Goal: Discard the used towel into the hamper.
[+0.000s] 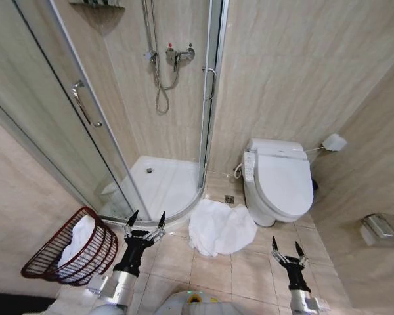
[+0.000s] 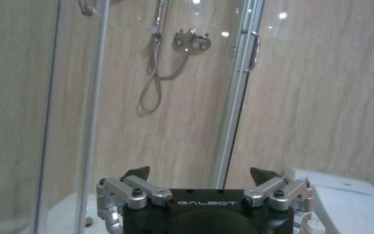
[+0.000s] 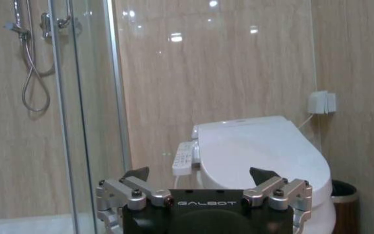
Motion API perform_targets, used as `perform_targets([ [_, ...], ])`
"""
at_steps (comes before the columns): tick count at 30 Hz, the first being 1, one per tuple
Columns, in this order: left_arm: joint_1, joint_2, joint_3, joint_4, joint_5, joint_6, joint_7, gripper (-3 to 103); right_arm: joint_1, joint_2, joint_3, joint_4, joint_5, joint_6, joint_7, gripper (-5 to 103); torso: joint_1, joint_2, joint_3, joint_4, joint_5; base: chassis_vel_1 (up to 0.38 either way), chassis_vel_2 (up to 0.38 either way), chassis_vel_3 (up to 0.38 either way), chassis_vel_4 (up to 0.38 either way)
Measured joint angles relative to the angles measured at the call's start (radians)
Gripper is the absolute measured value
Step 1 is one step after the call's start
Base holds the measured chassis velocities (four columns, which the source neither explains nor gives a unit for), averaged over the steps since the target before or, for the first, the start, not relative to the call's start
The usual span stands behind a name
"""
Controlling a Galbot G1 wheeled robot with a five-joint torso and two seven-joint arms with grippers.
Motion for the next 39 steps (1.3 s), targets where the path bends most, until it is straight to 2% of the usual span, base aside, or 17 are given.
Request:
perform_targets([
  [11, 0.000, 0.000, 0.000, 0.000, 0.000, 0.000, 0.000, 100, -0.019, 0.004, 0.023, 0.036, -0.011, 0.006, 0.008, 100, -0.024, -0.054, -0.031, -0.0001, -0.0001, 0.000, 0.000, 0.000, 0.000],
  [39, 0.000, 0.000, 0.000, 0.000, 0.000, 0.000, 0.000, 100, 0.023, 0.011, 0.047, -0.108, -0.039, 0.082, 0.003, 100, -0.077, -0.170, -0.094, 0.0001, -0.0001, 0.000, 0.000, 0.000, 0.000],
])
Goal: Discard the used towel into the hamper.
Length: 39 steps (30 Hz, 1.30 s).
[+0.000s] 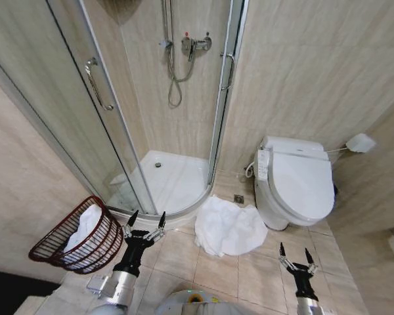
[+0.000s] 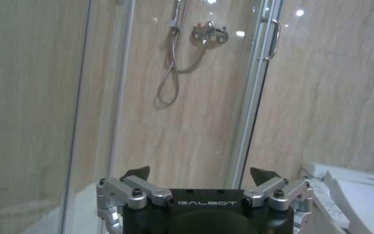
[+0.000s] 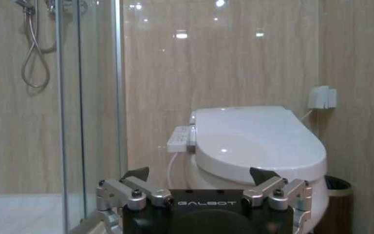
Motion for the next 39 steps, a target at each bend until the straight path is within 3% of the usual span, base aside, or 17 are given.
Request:
perform_targets([
  [6, 0.000, 0.000, 0.000, 0.000, 0.000, 0.000, 0.000, 100, 0.011, -0.002, 0.005, -0.012, -0.005, 0.006, 0.000, 100, -0.010, -0.022, -0.013, -0.0001, 0.0000, -0.013, -0.020, -0.021, -0.009],
  [12, 0.000, 0.000, 0.000, 0.000, 0.000, 0.000, 0.000, 100, 0.030, 0.004, 0.019, -0.027, -0.136, 0.034, 0.091, 100, -0.023, -0.052, -0.029, 0.0000, 0.0003, -0.032, -0.033, -0.028, -0.039],
  [21, 0.000, 0.000, 0.000, 0.000, 0.000, 0.000, 0.000, 100, 0.011, 0.000, -0.004, 0.013, -0.072, 0.012, 0.055, 100, -0.037, -0.085, -0.047, -0.0003, 0.0000, -0.018, -0.013, -0.007, -0.010],
  [39, 0.000, 0.000, 0.000, 0.000, 0.000, 0.000, 0.000, 100, 0.006, -0.010, -0.020, -0.003, -0.033, 0.021, 0.035, 100, -0.062, -0.139, -0.077, 0.0004, 0.0000, 0.000, 0.000, 0.000, 0.000],
])
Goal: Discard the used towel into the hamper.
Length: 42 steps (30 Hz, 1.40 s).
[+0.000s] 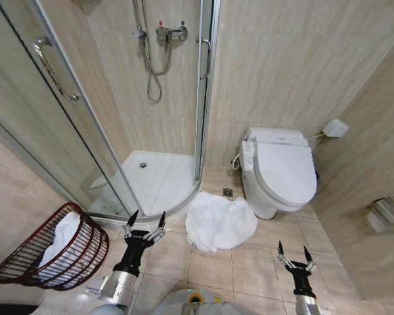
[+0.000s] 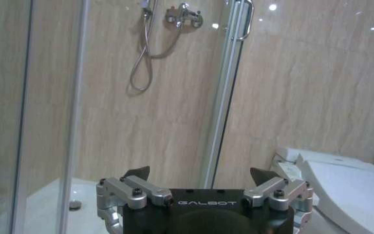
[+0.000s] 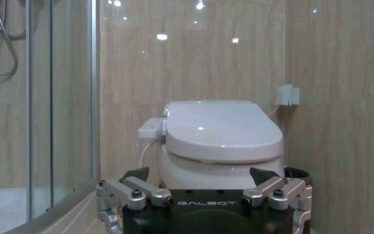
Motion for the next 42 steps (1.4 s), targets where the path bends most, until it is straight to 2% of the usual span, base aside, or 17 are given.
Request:
perform_targets([
  [42, 0.000, 0.000, 0.000, 0.000, 0.000, 0.000, 0.000, 100, 0.018, -0.003, -0.010, -0.040, 0.046, 0.016, -0.063, 100, -0.075, -0.174, -0.099, 0.0000, -0.0001, 0.000, 0.000, 0.000, 0.000],
])
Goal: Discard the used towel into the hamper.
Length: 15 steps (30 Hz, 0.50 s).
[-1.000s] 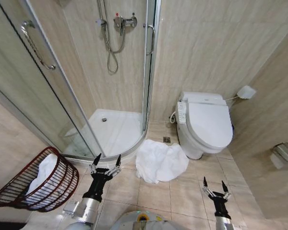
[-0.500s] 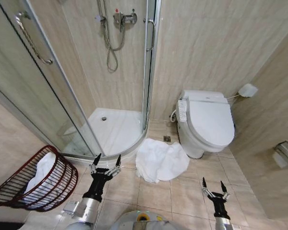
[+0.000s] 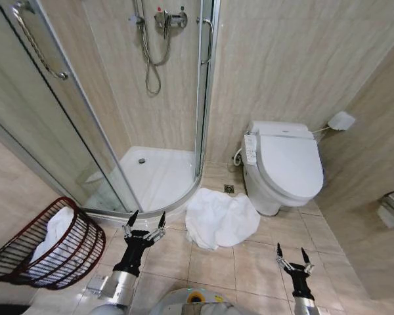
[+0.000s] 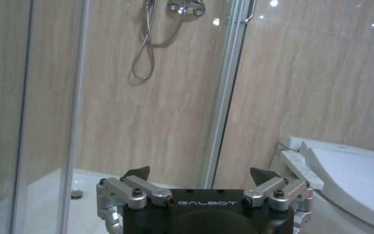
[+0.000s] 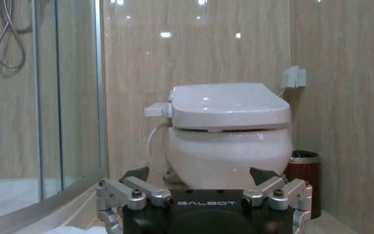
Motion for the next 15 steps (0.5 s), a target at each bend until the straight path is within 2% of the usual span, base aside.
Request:
perform_targets([
  [15, 0.000, 0.000, 0.000, 0.000, 0.000, 0.000, 0.000, 100, 0.005, -0.002, -0.001, -0.007, 0.000, 0.001, -0.002, 100, -0.023, -0.058, -0.034, 0.0000, 0.0001, 0.000, 0.000, 0.000, 0.000],
])
